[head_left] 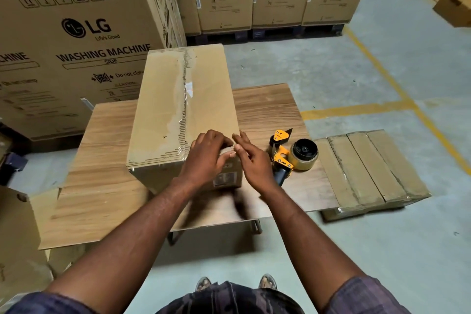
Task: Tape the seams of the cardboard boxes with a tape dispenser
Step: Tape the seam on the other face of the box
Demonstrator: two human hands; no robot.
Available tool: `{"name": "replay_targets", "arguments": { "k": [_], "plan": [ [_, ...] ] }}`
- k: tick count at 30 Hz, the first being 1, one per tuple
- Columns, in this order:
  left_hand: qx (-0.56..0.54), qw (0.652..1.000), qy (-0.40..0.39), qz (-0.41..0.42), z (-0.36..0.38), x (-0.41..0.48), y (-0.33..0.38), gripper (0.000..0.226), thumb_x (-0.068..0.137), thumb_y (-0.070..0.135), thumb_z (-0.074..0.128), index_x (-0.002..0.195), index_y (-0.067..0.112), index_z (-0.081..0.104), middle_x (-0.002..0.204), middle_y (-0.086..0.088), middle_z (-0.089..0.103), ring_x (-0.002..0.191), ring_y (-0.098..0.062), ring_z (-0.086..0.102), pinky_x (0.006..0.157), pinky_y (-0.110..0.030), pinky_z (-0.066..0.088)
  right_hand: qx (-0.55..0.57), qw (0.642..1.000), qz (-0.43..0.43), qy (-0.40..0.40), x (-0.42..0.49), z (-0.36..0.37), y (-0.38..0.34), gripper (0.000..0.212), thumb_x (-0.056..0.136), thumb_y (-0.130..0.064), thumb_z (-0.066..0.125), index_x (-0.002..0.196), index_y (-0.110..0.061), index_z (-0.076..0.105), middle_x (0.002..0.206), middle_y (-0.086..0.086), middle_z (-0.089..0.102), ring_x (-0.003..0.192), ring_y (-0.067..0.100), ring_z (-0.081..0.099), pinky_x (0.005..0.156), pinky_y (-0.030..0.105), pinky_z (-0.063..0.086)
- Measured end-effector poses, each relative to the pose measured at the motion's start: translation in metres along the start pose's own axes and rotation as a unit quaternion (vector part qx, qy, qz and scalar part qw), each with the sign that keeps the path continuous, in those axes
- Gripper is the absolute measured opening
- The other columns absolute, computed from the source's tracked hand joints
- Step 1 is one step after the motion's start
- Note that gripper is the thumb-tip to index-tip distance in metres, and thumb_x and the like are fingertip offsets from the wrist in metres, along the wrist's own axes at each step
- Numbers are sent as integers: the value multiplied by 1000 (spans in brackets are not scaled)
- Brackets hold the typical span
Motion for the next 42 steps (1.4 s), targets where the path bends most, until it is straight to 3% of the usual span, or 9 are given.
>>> {"name": "replay_targets", "arguments": {
  "k": [4,8,13,17,22,27,33,38,42],
  "plan": [
    [38,999,10,28,0,-5,5,29,90,29,68,118,23,60,115,0,56,102,-23,51,86,-40,45,-98,993,-61,-18,0,0,1,42,104,-15,57,146,-16,55,157,7,42,138,-8,36,113,12,32],
    [70,996,14,57,3,-13,9,40,86,24,73,124,23,58,119,-1,54,103,-25,53,84,-42,45,-192,973,-119,-46,-6,7,-3,54,105,-18,53,157,-19,39,165,6,30,142,-17,21,112,6,24],
    [10,998,-24,62,2,-12,2,52,79,31,77,127,26,56,123,2,53,107,-23,51,90,-41,47,-214,965,-134,-64,-13,12,-6,67,101,-9,57,161,-17,28,169,4,20,145,-14,13,113,5,20],
    [-92,994,-13,66,-15,-7,-3,38,87,52,60,115,27,64,110,5,59,102,-18,55,89,-39,47,-224,956,-189,-33,-15,15,-30,51,102,-14,58,150,-6,47,164,12,30,152,14,24,120,14,19],
    [-18,998,35,41,-33,-23,-29,31,91,52,54,108,28,67,101,5,60,96,-21,55,82,-42,49,-276,935,-220,-39,-13,34,-38,35,102,-14,59,134,-4,63,147,13,56,148,31,38,118,44,37],
    [23,998,-5,50,-23,-30,-31,40,86,30,75,123,28,61,114,3,57,103,-22,53,88,-42,46,-301,930,-208,-35,-17,34,-31,46,93,-10,67,139,-9,60,152,8,52,150,28,34,123,49,27],
    [5,998,58,21,-40,-37,-44,28,90,52,58,106,31,67,103,7,60,98,-19,55,79,-37,39,-320,916,-239,-27,-11,45,-53,26,100,-20,62,122,-9,72,133,8,68,134,29,55,117,51,33],
    [15,1000,19,-3,-37,-45,-57,46,75,31,84,117,31,66,109,6,59,103,-22,55,84,-38,38,-354,905,-231,-53,-11,50,-40,35,95,-4,65,130,-9,66,141,8,62,139,31,50,120,52,28],
    [-7,997,72,4,-52,-53,-60,33,84,54,66,108,30,68,105,6,61,101,-19,55,81,-37,38,-364,899,-242,-24,-13,60,-60,27,90,-18,72,117,-12,71,130,4,68,124,28,57,108,46,42]
  ]
}}
Point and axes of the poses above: each hand's wrist, its own x-axis towards the middle knuckle, its own z-axis out of the palm, y = z × x, the point moved 10 cm from there along x, towards the middle knuckle
